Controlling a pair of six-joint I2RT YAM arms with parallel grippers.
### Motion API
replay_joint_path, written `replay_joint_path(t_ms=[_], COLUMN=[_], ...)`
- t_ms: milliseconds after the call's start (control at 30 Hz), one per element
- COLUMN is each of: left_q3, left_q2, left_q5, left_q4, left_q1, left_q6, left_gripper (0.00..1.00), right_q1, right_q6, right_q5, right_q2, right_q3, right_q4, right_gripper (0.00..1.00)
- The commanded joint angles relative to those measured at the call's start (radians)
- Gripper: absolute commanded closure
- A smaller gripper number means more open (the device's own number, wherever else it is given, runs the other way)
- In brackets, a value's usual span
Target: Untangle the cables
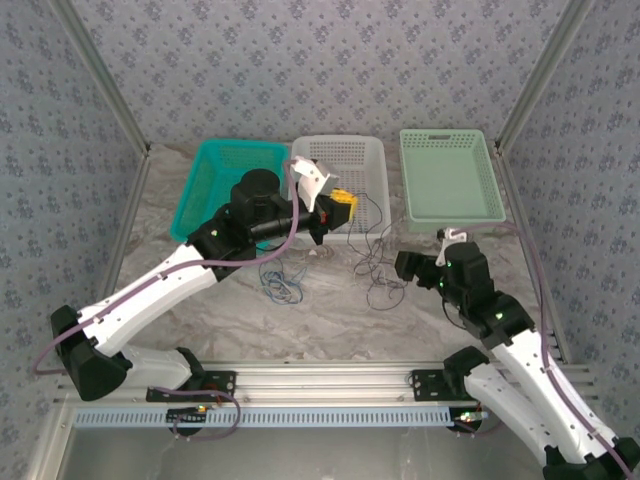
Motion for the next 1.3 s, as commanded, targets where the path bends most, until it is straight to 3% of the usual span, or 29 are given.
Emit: replay_joint_path(t_ms=[0, 267, 600, 867, 967, 1033, 1133, 1267], left_q3=[-0.009, -0.02, -0.006, -0.02, -0.027, -0.032, -0.034, -0.032], left_q2=[0.0, 0.016, 0.042, 0.026, 0.019, 0.014, 0.01, 0.016], left_q5=[0.05, 0.081, 0.126, 0.163, 0.165, 0.151, 0.095, -0.039], left_q4=[0.014, -0.016, -0.026, -0.004, -0.001, -0.007, -0.037, -0.132], left_q1=[0.003, 0.002, 0.001, 0.002, 0.002, 0.002, 0.003, 0.006], left_q6=[-0.017, -0.025, -0.027, -0.03, -0.029, -0.025, -0.018, 0.012], left_gripper=[0.92, 0.92, 0.92, 0.91, 0.92, 0.9, 0.81, 0.62], right_q1=[-0.005, -0.005, 0.005, -0.006, -0.008, -0.008, -0.01, -0.014], right_q6=[-0.136, -0.225, -0.261, -0.278, -0.28, -0.28, -0.274, -0.272], right_q5=[-0.034, -0.194, -0.286, -0.322, -0.347, -0.355, -0.345, -0.3], right_q2=[0.045, 0.147, 0.246, 0.306, 0.321, 0.324, 0.319, 0.325], right_q3=[0.113, 0.237, 0.223, 0.228, 0.239, 0.249, 0.267, 0.346], right_q4=[0.021, 0.069, 0.154, 0.161, 0.158, 0.149, 0.126, 0.043], right_gripper=[0.09, 0.09, 0.11, 0.37, 0.55, 0.73, 0.93, 1.0])
